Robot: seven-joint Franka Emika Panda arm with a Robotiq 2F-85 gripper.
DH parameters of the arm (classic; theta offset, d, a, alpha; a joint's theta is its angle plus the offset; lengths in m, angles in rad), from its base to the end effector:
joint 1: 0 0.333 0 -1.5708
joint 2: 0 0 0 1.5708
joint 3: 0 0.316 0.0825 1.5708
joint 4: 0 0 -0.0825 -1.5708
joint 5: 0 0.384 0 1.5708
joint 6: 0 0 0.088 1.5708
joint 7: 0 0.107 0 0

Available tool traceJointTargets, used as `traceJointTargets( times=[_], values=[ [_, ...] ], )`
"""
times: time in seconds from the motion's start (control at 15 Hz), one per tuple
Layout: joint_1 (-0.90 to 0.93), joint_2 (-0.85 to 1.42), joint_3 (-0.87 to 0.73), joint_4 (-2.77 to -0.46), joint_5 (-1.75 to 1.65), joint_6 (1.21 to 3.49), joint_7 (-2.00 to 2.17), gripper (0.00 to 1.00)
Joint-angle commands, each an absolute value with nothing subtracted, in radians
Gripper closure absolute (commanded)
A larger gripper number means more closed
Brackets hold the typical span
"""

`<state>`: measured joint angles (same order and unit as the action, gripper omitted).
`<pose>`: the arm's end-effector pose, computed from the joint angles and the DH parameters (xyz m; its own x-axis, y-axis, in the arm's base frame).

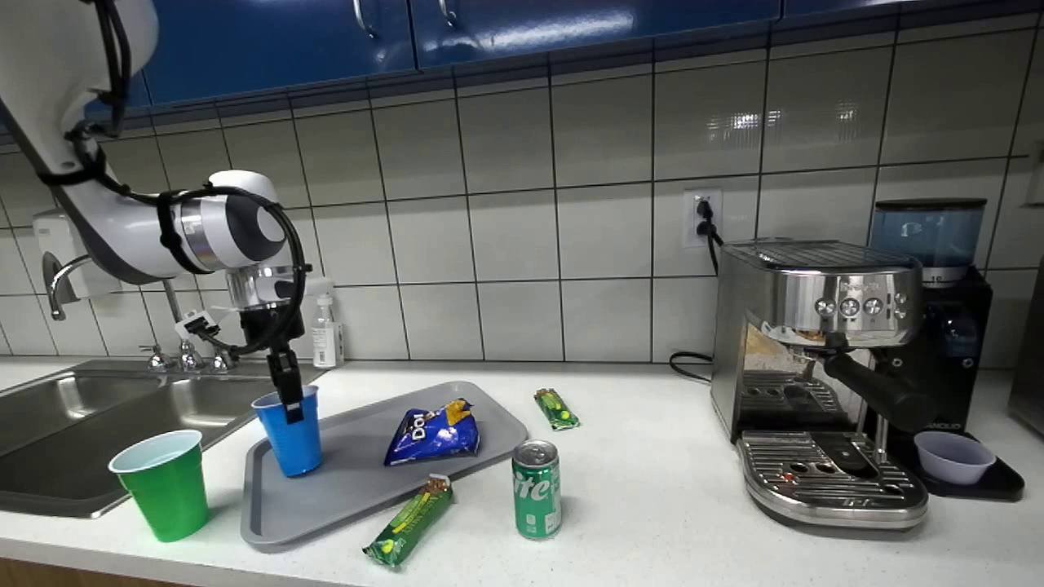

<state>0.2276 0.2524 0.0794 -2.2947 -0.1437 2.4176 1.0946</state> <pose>0.4917 0.1559 0.2294 0.7804 -0.6252 -0.0059 -0.6181 -0.7728 0.1438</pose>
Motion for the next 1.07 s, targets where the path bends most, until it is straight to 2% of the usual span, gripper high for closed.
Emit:
traceJointTargets(
  times=[0.0,1.0],
  values=[
    [0.244,0.256,0.073,-2.271,-0.15,2.406,1.123,0.99],
    [0.265,0.306,0.098,-2.08,-0.108,2.402,1.078,0.99]
  ],
)
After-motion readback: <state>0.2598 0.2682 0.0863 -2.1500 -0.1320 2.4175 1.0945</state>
